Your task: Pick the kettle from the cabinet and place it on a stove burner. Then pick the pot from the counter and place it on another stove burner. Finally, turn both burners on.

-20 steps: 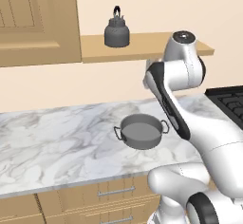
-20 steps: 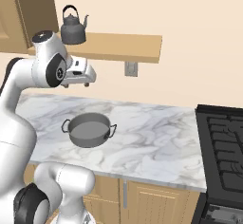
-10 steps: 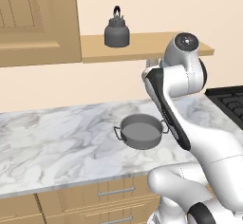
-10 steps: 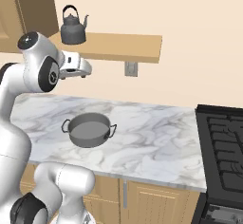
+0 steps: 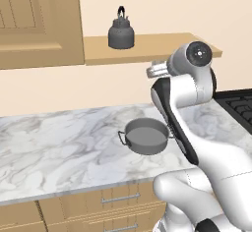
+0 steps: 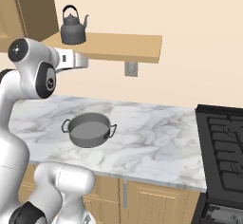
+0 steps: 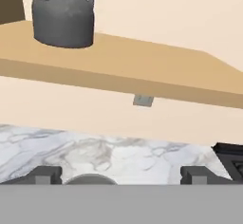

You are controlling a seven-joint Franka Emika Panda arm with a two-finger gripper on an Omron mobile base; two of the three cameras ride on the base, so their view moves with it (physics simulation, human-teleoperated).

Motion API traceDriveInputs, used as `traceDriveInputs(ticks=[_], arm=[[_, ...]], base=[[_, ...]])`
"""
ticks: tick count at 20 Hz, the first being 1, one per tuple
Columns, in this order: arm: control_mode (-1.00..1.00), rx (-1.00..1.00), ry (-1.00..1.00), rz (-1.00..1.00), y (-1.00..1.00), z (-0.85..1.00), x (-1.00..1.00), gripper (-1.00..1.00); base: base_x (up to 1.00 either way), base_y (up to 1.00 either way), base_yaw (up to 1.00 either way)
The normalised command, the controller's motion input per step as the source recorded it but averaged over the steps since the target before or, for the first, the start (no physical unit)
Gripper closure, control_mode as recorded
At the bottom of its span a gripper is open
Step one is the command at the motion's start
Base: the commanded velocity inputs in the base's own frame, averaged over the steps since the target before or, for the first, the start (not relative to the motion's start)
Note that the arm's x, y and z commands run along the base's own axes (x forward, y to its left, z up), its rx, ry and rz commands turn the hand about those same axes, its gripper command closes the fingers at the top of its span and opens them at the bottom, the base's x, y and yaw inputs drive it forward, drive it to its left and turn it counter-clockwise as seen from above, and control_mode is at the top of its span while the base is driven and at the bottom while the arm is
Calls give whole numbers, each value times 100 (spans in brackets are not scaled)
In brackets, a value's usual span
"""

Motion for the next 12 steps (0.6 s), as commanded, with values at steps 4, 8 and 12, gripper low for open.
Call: traceDriveInputs(ticks=[4, 8, 12], arm=[[-100, 0, -19, 3, 12, 28, 0, -100], [-100, 0, -12, 1, 16, 35, 0, -100], [-100, 0, -6, 0, 19, 40, 0, -100]], base=[[0, 0, 0], [0, 0, 0], [0, 0, 0]])
